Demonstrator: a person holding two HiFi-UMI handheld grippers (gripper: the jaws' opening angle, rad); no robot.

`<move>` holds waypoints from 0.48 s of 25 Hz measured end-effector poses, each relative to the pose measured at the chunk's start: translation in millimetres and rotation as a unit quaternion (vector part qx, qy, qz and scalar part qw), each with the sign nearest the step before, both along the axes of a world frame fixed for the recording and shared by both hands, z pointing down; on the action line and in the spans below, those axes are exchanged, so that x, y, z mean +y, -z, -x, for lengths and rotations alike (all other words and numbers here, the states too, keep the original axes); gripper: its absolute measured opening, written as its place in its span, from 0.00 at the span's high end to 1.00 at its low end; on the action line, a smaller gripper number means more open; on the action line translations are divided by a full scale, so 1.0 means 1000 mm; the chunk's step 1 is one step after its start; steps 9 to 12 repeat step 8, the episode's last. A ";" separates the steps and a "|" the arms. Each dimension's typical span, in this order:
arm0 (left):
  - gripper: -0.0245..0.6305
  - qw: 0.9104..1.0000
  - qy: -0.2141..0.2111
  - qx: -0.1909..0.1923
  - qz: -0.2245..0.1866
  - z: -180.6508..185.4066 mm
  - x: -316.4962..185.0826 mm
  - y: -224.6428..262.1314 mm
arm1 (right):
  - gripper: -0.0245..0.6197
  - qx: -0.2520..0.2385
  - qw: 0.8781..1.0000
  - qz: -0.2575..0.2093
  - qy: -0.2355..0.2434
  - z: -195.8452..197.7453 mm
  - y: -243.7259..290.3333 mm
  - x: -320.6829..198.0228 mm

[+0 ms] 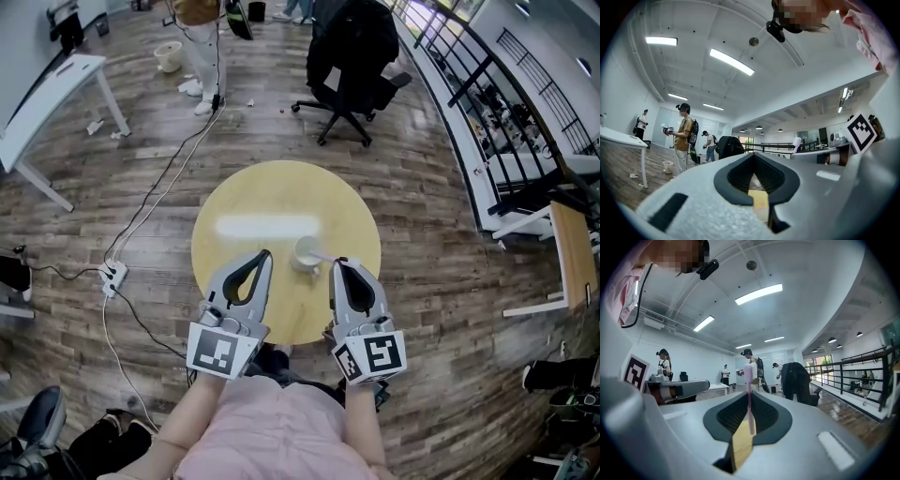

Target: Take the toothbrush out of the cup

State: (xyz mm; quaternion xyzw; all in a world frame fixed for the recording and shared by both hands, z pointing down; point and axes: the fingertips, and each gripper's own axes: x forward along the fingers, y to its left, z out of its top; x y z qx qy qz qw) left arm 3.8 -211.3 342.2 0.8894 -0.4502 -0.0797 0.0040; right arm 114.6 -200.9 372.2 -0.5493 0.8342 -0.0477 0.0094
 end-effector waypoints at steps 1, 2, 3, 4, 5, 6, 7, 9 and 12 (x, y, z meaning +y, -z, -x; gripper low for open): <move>0.97 1.000 0.000 0.000 0.001 -0.001 0.000 0.000 | 0.92 0.000 1.000 0.000 0.001 0.000 0.000 0.000; 0.97 1.000 0.000 0.001 0.001 -0.001 0.000 0.000 | 0.92 0.000 1.000 0.000 0.002 0.000 0.000 0.000; 0.97 1.000 0.000 0.001 0.002 -0.001 0.000 0.000 | 0.92 0.001 1.000 0.001 0.003 0.001 0.000 0.000; 0.97 1.000 0.001 0.001 0.003 -0.001 -0.001 0.000 | 0.92 0.001 1.000 0.001 0.004 0.001 0.001 -0.001; 0.97 1.000 0.001 0.001 0.003 -0.002 -0.001 0.000 | 0.92 0.001 1.000 0.002 0.005 0.001 0.001 -0.002; 0.97 1.000 0.002 0.001 0.003 -0.002 -0.002 0.001 | 0.92 0.001 1.000 0.002 0.005 0.000 0.001 -0.002; 0.97 1.000 0.002 0.001 0.003 -0.002 -0.003 0.001 | 0.92 0.000 1.000 0.003 0.006 0.000 0.001 -0.003; 0.97 1.000 0.003 0.000 0.003 -0.003 -0.004 0.001 | 0.92 0.000 1.000 0.003 0.006 -0.001 0.001 -0.004; 0.97 1.000 0.003 0.000 0.003 -0.003 -0.004 0.001 | 0.92 0.000 1.000 0.003 0.006 -0.001 0.001 -0.004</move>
